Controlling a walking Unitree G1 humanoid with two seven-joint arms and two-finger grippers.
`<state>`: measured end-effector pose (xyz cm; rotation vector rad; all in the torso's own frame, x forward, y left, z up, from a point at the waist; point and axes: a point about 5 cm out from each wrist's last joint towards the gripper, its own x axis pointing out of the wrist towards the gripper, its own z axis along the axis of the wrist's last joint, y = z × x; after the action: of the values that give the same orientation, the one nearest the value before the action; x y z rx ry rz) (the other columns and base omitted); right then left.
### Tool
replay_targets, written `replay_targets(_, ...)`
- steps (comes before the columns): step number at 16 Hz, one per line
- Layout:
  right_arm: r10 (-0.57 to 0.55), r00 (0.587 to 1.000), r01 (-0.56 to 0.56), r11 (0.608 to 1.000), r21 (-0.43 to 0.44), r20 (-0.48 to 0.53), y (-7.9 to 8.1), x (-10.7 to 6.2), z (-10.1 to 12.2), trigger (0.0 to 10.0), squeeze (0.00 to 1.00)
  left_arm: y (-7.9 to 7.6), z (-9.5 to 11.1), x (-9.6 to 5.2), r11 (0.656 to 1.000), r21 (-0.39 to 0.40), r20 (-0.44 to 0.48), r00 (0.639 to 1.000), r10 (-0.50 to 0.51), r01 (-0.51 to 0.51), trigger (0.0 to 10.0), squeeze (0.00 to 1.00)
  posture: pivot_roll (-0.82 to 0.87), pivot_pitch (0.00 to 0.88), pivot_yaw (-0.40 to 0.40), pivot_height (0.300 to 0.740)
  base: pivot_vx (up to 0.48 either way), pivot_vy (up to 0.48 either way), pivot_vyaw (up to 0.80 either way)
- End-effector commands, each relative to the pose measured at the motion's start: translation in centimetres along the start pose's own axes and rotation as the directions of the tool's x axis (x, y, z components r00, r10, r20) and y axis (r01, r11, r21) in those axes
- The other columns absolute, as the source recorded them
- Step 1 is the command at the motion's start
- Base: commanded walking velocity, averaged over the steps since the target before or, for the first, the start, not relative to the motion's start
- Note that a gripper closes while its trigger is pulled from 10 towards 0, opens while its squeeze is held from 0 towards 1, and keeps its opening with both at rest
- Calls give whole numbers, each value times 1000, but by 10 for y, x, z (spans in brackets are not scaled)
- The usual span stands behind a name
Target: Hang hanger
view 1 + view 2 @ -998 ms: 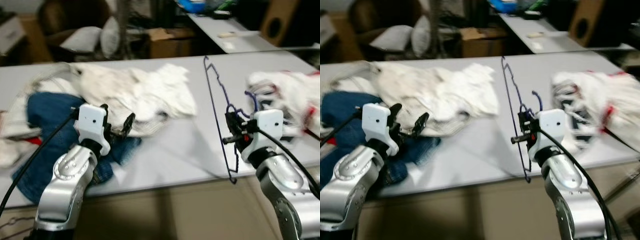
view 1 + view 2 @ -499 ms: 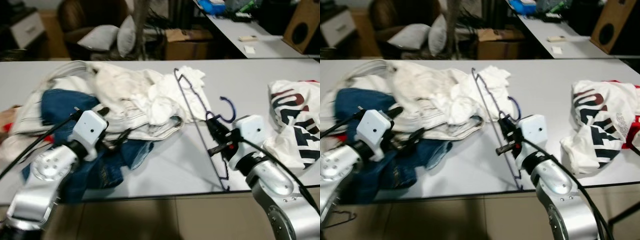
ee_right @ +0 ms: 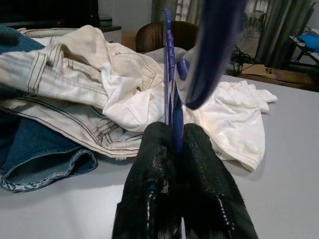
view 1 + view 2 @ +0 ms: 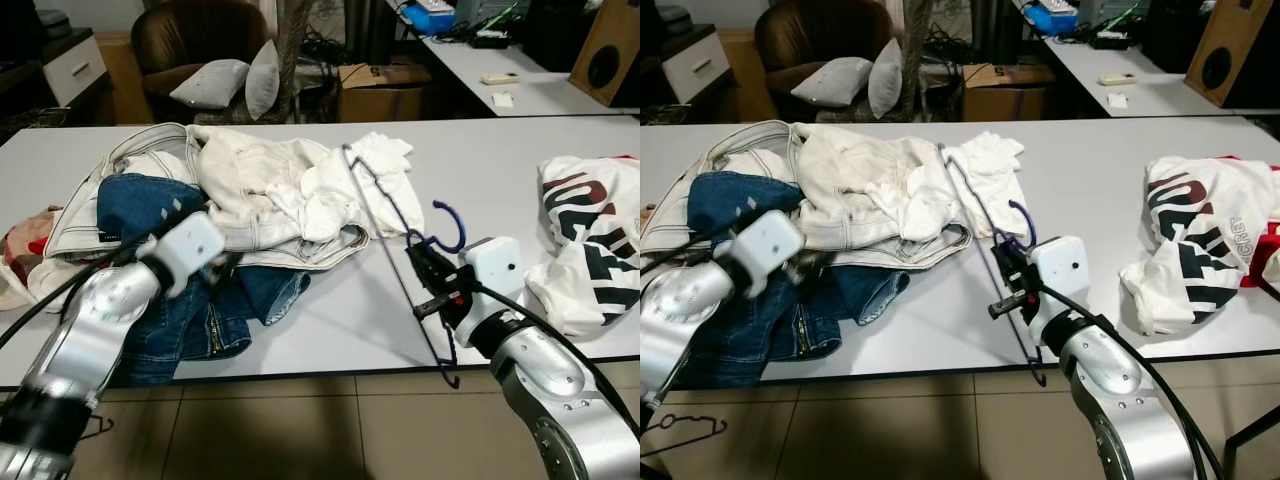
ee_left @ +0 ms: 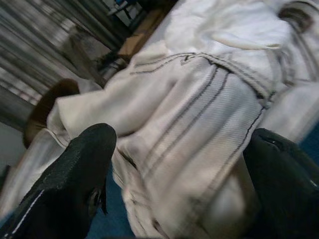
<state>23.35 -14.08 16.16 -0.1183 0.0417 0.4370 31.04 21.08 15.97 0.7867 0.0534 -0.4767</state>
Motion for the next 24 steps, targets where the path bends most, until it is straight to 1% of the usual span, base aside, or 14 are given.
replay_targets(1,-1,1000,1,1000,-22,12,1,-1,2,10000,0,2,-2,4,1000,30,-8,1000,8,-8,0,0,33,0,59,740,0,0,0)
replay_targets(4,12,1000,-12,999,-31,7,3,-2,1,10000,0,6,-6,7,998,47,-26,999,45,-44,0,0,29,0,64,740,0,0,0)
replay_targets(6,16,1000,-16,999,-35,8,4,-2,1,10000,0,7,-7,10,997,40,-19,998,60,-60,0,0,29,0,64,740,0,0,0)
replay_targets(9,19,1000,-18,999,-41,10,4,0,1,10000,0,3,-6,14,999,28,-1,1000,31,-31,0,0,32,0,60,740,0,0,0)
replay_targets(11,17,1000,-17,999,-46,12,4,1,1,10000,0,4,-5,15,999,22,13,999,36,-36,0,0,32,0,60,740,0,0,0)
replay_targets(14,19,1000,-18,999,-49,14,4,2,1,10000,0,5,1,16,999,-13,50,998,34,-33,0,0,33,0,59,740,0,0,0)
replay_targets(17,21,1000,-20,998,-51,17,5,3,1,10000,0,4,7,19,995,-93,91,995,33,-24,0,0,34,0,58,740,0,0,0)
replay_targets(18,21,1000,-20,998,-52,20,4,4,1,10000,0,3,11,22,991,-136,111,993,29,-14,0,0,34,0,58,740,0,0,0)
replay_targets(19,19,1000,-18,998,-53,23,4,4,2,10000,0,5,19,27,978,-206,147,988,51,-20,0,0,33,0,60,740,0,0,0)
replay_targets(20,17,1000,-16,998,-53,25,4,4,2,10000,0,8,24,30,969,-245,166,984,70,-28,0,0,32,0,59,740,0,0,0)
replay_targets(21,12,999,-10,999,-50,34,3,4,3,10000,0,17,35,35,952,-302,207,972,109,-42,0,0,34,0,58,740,0,0,0)
replay_targets(22,10,999,-8,999,-48,39,3,4,4,10000,0,22,40,37,946,-321,224,967,124,-47,0,0,34,0,58,740,0,0,0)
replay_targets(23,3,997,0,999,-37,73,2,5,9,10000,0,45,58,44,923,-379,278,943,184,-68,0,0,37,0,64,740,0,0,0)
replay_targets(24,1,996,1,999,-33,87,2,5,11,10000,0,52,63,45,918,-391,292,936,195,-70,0,0,38,0,67,740,0,0,0)
